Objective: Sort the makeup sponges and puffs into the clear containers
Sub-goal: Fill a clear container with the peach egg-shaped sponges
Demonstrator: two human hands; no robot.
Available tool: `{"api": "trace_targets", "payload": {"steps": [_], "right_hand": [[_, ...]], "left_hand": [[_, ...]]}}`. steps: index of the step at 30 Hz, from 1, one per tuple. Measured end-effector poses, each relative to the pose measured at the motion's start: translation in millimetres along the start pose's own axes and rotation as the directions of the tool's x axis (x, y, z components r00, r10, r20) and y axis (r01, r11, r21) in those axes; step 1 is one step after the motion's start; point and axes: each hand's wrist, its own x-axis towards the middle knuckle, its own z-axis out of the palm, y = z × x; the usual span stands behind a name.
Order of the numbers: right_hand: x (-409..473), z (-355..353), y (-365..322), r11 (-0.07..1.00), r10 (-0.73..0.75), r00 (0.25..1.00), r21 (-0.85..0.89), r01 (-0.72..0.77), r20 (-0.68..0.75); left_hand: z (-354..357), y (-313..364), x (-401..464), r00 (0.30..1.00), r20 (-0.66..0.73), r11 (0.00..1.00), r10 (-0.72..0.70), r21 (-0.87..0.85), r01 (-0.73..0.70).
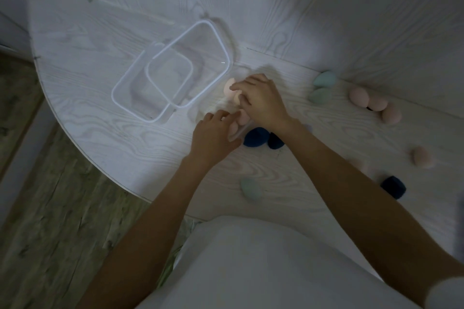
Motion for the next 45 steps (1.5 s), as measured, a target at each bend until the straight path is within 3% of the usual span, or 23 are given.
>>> {"api": "trace_targets", "payload": {"steps": [5,9,11,14,16,19,22,26,31,33,36,38,40,43,45], "right_hand": [[-13,-8,2,0.994,0.110,0.982,-0.007,-0.112,-0.151],[-40,-26,4,0.992,0.128,0.960,0.030,-0.125,-0.249],[-67,-40,14,0.981,0.195,0.946,0.033,-0.193,-0.260],[-114,-58,37,0.950,0.307,0.914,0.027,-0.312,-0.266],[-143,-68,57,0.906,0.414,0.876,0.022,-0.423,-0.247],[-179,-86,98,0.824,0.557,0.800,0.026,-0.567,-0.221],[-192,-103,141,0.796,0.596,0.773,0.030,-0.605,-0.218],[-183,-111,195,0.773,0.628,0.758,0.028,-0.634,-0.174],[-164,-106,232,0.702,0.711,0.699,0.022,-0.712,-0.077],[-161,-104,241,0.673,0.736,0.668,0.021,-0.739,-0.110],[-166,-109,247,0.661,0.747,0.637,0.102,-0.744,-0.190],[-172,-113,243,0.663,0.746,0.638,0.132,-0.736,-0.192],[-178,-117,231,0.688,0.726,0.658,0.174,-0.705,-0.200],[-183,-115,189,0.742,0.666,0.710,0.305,-0.597,-0.230],[-184,-105,155,0.740,0.653,0.730,0.369,-0.562,-0.199]], "left_hand": [[2,6,-1,0.999,-0.045,0.998,-0.017,-0.054,0.015],[-2,9,0,0.993,-0.113,1.000,0.012,0.027,-0.009],[-6,17,0,0.976,-0.201,0.996,0.084,0.052,-0.075],[-13,44,3,0.896,-0.390,0.974,0.214,0.009,-0.228],[-12,70,10,0.853,-0.402,0.921,0.332,-0.055,-0.385],[9,119,36,0.851,-0.246,0.845,0.464,-0.164,-0.509],[44,162,76,0.880,-0.016,0.863,0.474,-0.189,-0.468],[82,204,134,0.870,0.224,0.898,0.440,-0.087,-0.432],[110,235,177,0.858,0.288,0.852,0.425,0.194,-0.487],[117,240,183,0.870,0.284,0.799,0.404,0.353,-0.486],[119,242,179,0.881,0.264,0.764,0.393,0.439,-0.473],[119,238,168,0.876,0.142,0.798,0.461,0.365,-0.479],[111,233,151,0.888,0.053,0.871,0.457,0.176,-0.459],[82,212,108,0.948,-0.040,0.933,0.315,-0.169,-0.317],[58,190,74,0.980,-0.095,0.915,0.176,-0.352,-0.198]]}}
